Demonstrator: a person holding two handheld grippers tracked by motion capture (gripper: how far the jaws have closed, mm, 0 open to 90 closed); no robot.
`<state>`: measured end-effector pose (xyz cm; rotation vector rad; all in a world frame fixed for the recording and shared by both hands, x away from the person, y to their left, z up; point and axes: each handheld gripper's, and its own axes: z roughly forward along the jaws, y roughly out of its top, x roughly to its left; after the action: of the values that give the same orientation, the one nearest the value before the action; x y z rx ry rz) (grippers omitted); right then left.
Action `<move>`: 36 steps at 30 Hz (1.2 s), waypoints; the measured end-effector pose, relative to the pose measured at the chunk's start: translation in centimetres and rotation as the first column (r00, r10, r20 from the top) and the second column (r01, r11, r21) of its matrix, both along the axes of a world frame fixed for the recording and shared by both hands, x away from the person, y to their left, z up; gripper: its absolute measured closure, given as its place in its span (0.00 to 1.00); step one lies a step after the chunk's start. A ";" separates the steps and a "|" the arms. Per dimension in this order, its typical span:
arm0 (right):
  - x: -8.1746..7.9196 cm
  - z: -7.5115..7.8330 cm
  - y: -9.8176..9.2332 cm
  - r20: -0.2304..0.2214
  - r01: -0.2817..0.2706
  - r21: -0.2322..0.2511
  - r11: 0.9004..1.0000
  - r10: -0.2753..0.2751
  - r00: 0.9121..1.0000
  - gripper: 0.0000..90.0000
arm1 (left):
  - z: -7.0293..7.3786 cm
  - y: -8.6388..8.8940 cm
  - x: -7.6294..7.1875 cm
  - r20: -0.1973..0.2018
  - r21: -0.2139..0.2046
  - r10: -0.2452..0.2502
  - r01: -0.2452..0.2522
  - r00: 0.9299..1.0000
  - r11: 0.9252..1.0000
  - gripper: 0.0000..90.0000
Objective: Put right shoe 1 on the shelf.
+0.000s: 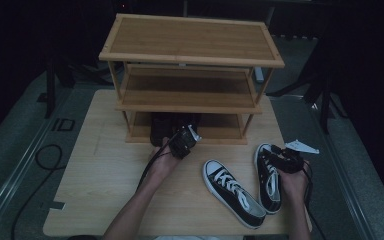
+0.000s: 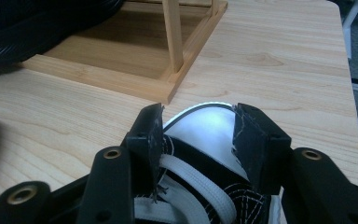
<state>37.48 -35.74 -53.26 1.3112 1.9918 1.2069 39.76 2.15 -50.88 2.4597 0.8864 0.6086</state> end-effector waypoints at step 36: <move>0.0 1.1 0.2 -0.030 0.002 -0.012 1.000 -0.003 1.000 0.61 | -3.2 10.2 -4.8 -0.032 -0.268 0.031 -0.039 0.999 0.963 0.74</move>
<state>37.50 -35.59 -52.20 1.3327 2.0143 1.1793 34.99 12.37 -54.12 2.2173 0.9572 0.4350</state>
